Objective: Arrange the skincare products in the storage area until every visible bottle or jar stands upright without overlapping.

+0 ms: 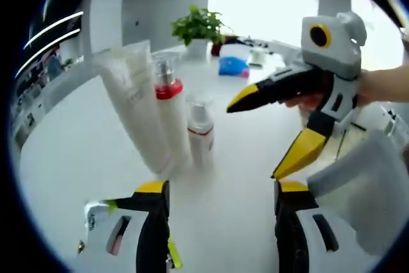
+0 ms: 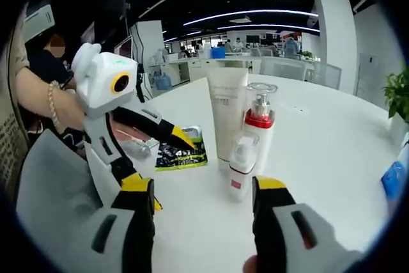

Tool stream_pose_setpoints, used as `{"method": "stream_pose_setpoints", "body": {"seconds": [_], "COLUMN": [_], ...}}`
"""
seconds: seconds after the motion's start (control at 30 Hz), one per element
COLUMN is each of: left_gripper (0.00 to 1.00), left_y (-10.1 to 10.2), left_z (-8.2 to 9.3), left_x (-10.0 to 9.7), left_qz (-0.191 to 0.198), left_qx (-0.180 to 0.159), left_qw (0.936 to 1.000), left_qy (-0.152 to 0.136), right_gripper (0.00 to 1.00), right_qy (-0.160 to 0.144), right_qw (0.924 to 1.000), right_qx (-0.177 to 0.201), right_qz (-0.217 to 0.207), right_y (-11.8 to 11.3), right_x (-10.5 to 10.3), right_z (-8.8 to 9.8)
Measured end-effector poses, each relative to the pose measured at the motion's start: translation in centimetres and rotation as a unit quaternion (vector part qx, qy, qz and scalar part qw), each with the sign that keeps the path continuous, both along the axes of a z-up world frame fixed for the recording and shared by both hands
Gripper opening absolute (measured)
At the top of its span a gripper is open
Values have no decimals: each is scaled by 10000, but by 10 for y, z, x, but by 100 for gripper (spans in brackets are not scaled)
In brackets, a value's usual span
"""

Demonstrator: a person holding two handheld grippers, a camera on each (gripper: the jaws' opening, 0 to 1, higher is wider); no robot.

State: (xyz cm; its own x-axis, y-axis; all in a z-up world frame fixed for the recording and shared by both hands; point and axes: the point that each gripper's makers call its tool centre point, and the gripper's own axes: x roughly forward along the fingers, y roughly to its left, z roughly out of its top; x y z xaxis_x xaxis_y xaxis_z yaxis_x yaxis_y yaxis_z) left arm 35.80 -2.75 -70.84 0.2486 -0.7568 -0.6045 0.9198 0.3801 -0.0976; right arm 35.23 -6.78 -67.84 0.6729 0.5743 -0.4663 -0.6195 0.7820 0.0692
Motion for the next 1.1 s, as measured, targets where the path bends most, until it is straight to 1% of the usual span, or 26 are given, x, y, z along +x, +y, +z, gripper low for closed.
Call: {"method": "stream_pose_setpoints", "body": {"seconds": [0.27,0.5,0.67,0.9,1.1], "left_gripper": [74,81,84,88,92], "left_y": [30,59,86,126,153], "left_z": [9,15,18,22,28], "left_x": [-18,-35,-46,-61,-72], "left_qz": [329,628,894,1385,1745], "left_qx": [-84,-185,-202,-295,-395], "left_qw": [9992,9974,9952,9892,9830], "left_qy": [193,298,336,385,406], "right_gripper": [69,74,77,81,83], "right_qy": [14,22,43,104,138], "right_qw": [10000,9998,9997,9995,9992], "right_qx": [75,152,209,272,341], "right_qz": [62,108,107,130,145], "right_y": [13,22,29,40,49], "right_x": [-16,-28,-38,-54,-65], "right_z": [9,15,18,19,20]}}
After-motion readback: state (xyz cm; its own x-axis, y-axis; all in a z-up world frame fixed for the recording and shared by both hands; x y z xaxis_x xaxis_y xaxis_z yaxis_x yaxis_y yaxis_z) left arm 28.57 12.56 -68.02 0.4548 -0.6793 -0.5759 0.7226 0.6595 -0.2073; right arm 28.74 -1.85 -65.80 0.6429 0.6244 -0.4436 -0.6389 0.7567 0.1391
